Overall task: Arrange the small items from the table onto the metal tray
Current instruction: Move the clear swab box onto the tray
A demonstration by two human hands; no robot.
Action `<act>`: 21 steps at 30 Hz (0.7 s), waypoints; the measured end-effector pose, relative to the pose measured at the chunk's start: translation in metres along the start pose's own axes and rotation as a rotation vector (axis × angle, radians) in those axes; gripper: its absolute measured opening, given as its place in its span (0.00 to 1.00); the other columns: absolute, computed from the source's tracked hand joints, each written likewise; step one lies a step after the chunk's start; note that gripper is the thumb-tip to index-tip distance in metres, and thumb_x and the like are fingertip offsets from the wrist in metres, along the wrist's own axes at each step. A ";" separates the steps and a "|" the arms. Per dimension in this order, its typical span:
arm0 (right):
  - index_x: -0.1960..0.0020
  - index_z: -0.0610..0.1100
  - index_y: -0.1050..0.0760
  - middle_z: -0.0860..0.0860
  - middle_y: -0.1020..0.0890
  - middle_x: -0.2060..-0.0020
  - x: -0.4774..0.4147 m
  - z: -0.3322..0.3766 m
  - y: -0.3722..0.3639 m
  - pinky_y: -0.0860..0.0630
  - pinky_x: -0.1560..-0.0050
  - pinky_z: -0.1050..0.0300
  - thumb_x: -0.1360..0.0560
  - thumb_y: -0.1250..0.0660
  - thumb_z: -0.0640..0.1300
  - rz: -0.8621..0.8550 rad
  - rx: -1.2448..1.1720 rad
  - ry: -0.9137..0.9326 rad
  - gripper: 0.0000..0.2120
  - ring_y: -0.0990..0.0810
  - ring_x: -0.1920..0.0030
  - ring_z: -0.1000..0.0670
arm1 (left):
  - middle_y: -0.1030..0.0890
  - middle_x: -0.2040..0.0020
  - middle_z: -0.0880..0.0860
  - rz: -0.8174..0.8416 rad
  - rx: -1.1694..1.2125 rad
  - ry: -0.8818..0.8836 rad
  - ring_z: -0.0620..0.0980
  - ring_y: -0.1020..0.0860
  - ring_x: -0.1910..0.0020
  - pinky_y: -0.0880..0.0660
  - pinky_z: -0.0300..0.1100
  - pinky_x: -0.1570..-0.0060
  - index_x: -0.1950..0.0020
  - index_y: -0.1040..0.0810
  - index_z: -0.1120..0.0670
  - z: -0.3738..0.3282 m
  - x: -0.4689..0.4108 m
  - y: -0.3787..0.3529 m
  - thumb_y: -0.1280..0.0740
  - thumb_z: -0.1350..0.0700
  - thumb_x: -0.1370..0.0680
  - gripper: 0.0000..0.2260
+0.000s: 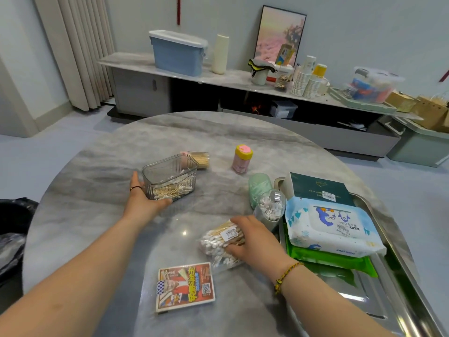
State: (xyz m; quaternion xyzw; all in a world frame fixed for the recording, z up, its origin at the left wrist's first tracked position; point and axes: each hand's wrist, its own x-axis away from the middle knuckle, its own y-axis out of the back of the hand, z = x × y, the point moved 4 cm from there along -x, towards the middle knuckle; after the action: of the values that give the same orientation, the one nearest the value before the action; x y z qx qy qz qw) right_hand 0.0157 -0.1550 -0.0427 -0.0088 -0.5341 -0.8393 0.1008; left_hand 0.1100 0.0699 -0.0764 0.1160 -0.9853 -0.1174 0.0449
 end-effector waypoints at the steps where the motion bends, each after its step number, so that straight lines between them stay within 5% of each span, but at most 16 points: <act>1: 0.31 0.46 0.40 0.46 0.33 0.34 -0.002 0.000 -0.001 0.38 0.36 0.59 0.29 0.33 0.48 0.009 -0.003 0.003 0.29 0.35 0.33 0.48 | 0.30 0.32 0.59 -0.005 0.026 -0.002 0.55 0.28 0.38 0.32 0.49 0.36 0.27 0.55 0.56 0.000 -0.003 -0.002 0.27 0.68 0.35 0.47; 4: 0.30 0.48 0.44 0.47 0.34 0.33 -0.005 -0.002 -0.003 0.37 0.34 0.58 0.29 0.33 0.48 0.030 -0.036 -0.004 0.32 0.36 0.32 0.48 | 0.28 0.34 0.60 -0.067 0.029 -0.011 0.57 0.27 0.38 0.31 0.50 0.36 0.28 0.46 0.58 0.003 -0.009 -0.004 0.25 0.67 0.36 0.43; 8: 0.28 0.49 0.49 0.47 0.35 0.31 -0.005 0.000 -0.001 0.39 0.32 0.58 0.30 0.32 0.48 0.030 -0.120 -0.020 0.37 0.38 0.31 0.49 | 0.24 0.49 0.53 -0.096 -0.095 -0.046 0.52 0.24 0.49 0.31 0.43 0.49 0.40 0.30 0.58 0.005 -0.002 -0.003 0.23 0.62 0.38 0.29; 15: 0.29 0.45 0.45 0.46 0.35 0.31 0.002 0.010 0.017 0.40 0.33 0.59 0.28 0.35 0.47 -0.016 -0.111 0.019 0.31 0.37 0.31 0.49 | 0.25 0.53 0.51 -0.070 -0.076 -0.074 0.50 0.26 0.55 0.32 0.41 0.55 0.41 0.29 0.56 -0.020 0.025 0.016 0.23 0.61 0.38 0.28; 21: 0.30 0.50 0.45 0.55 0.36 0.39 0.016 0.032 0.069 0.40 0.37 0.64 0.32 0.29 0.44 -0.350 -0.331 0.179 0.36 0.36 0.37 0.55 | 0.24 0.58 0.42 0.203 0.024 -0.163 0.38 0.24 0.61 0.27 0.35 0.61 0.51 0.28 0.48 -0.066 0.062 0.021 0.24 0.63 0.37 0.22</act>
State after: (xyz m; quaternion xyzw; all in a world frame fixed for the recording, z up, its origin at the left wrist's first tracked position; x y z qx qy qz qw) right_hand 0.0090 -0.1570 0.0350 0.1415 -0.3718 -0.9174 -0.0018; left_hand 0.0527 0.0599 -0.0036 0.0063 -0.9937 -0.1094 -0.0252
